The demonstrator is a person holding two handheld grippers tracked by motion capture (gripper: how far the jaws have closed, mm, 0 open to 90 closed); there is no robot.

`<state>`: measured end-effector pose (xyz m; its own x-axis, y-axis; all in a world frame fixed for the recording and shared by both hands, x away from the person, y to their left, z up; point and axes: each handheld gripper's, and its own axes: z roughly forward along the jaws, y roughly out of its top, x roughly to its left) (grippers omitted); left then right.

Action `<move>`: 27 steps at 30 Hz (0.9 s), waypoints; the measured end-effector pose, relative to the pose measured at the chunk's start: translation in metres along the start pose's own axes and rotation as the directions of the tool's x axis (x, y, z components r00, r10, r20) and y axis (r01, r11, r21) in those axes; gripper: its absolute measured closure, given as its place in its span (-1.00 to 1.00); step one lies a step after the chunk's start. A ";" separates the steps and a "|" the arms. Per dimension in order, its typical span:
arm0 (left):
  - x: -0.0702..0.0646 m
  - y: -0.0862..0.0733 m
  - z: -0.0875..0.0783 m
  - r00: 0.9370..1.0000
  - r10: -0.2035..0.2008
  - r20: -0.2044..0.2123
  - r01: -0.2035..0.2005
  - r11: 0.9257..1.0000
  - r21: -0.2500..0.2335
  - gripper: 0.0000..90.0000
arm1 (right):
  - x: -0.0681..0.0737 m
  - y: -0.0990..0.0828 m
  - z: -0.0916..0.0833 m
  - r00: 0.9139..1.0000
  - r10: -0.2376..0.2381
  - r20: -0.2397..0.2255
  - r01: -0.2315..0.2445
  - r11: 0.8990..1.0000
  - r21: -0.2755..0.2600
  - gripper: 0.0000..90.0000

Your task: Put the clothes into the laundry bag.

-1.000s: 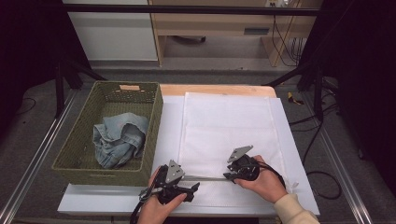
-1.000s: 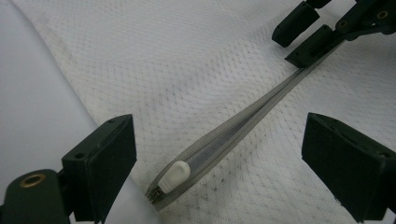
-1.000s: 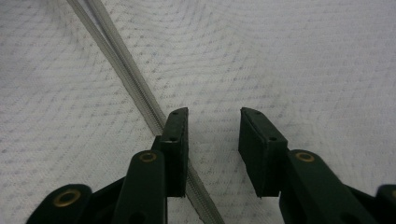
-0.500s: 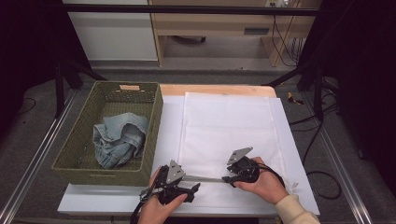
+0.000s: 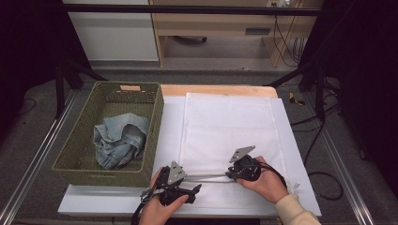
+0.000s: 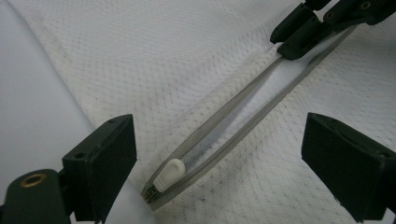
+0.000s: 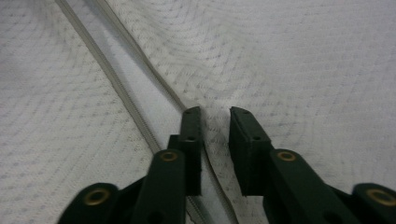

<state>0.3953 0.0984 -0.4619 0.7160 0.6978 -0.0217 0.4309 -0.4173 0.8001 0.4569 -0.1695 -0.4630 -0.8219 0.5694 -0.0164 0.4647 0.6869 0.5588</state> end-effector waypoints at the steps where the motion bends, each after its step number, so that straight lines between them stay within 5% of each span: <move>1: 0.000 0.000 0.000 1.000 0.002 -0.001 -0.002 1.000 0.001 -0.78 | 0.000 0.000 0.000 1.000 -0.007 0.003 0.007 1.000 -0.005 0.87; 8: -0.001 0.000 0.001 1.000 0.007 -0.002 -0.007 1.000 0.004 -0.78 | 0.004 -0.003 0.001 0.998 0.013 0.057 -0.010 0.998 -0.054 0.97; 12: 0.001 0.000 0.000 1.000 0.001 -0.016 -0.001 1.000 0.005 -0.78 | 0.004 -0.006 -0.004 0.998 0.039 0.048 -0.035 0.996 -0.082 0.97; 27: 0.000 0.000 -0.001 0.999 -0.003 -0.043 0.003 1.000 -0.002 -0.80 | -0.002 0.000 -0.030 0.989 0.127 0.072 -0.107 0.966 -0.237 0.98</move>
<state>0.3948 0.0997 -0.4615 0.6906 0.7232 0.0019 0.4318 -0.4144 0.8011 0.4488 -0.1838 -0.4378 -0.7302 0.6832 -0.0054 0.4581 0.4955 0.7380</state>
